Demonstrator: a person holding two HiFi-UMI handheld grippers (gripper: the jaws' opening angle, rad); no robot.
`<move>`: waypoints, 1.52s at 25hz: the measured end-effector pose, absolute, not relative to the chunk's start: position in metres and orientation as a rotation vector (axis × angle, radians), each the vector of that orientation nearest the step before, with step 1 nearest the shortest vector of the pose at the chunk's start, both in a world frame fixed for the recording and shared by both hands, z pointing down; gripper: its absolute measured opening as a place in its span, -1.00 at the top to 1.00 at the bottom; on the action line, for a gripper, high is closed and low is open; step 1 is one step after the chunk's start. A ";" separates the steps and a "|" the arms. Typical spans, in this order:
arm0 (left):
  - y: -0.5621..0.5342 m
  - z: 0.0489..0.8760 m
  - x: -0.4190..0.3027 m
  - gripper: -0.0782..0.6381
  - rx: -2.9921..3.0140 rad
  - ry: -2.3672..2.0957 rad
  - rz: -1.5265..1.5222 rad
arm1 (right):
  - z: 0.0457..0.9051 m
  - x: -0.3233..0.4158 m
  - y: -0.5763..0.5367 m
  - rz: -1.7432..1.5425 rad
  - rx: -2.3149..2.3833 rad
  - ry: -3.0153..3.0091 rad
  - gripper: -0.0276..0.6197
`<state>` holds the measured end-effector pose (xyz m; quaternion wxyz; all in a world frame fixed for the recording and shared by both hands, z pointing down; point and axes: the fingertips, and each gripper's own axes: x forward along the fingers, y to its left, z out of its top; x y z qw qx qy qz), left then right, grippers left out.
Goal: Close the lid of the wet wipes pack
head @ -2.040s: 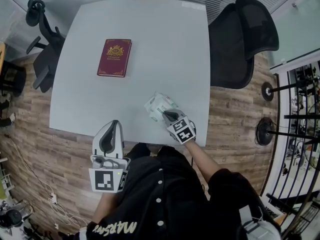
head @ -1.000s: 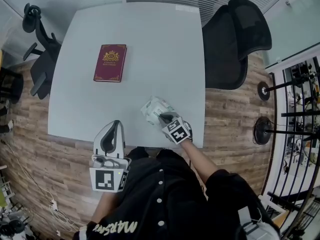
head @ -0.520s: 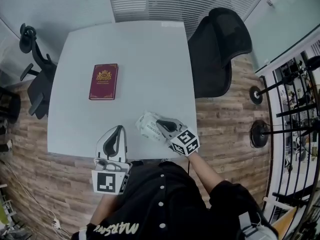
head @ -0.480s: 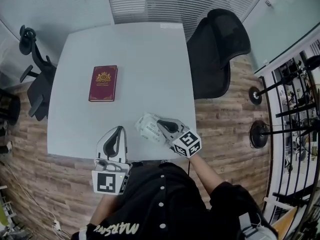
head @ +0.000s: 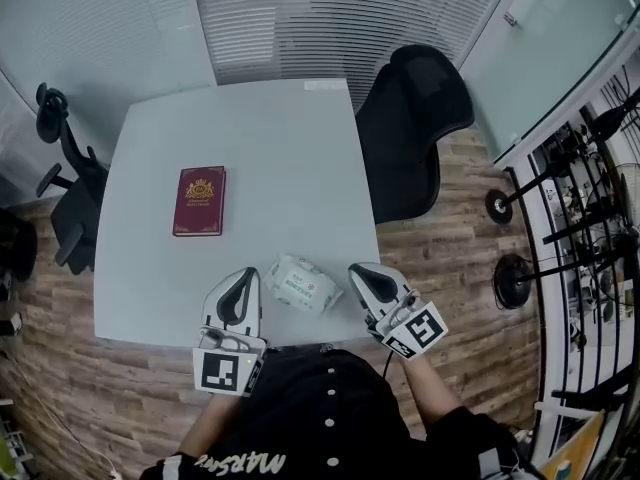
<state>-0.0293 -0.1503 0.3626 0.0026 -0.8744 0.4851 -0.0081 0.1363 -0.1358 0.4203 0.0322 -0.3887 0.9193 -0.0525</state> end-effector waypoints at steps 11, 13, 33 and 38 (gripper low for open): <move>-0.149 0.358 -0.022 0.76 -2.779 1.501 0.002 | 0.357 0.199 -0.117 -0.009 -1.459 2.555 0.82; -0.150 0.357 -0.027 0.76 -2.768 1.515 -0.002 | 0.350 0.207 -0.119 -0.009 -1.516 2.508 0.82; -0.162 0.353 -0.065 0.76 -2.691 1.626 -0.012 | 0.351 0.215 -0.139 -0.019 -1.803 2.510 0.82; -0.164 0.352 -0.066 0.76 -2.686 1.629 -0.009 | 0.350 0.212 -0.143 -0.015 -1.801 2.518 0.82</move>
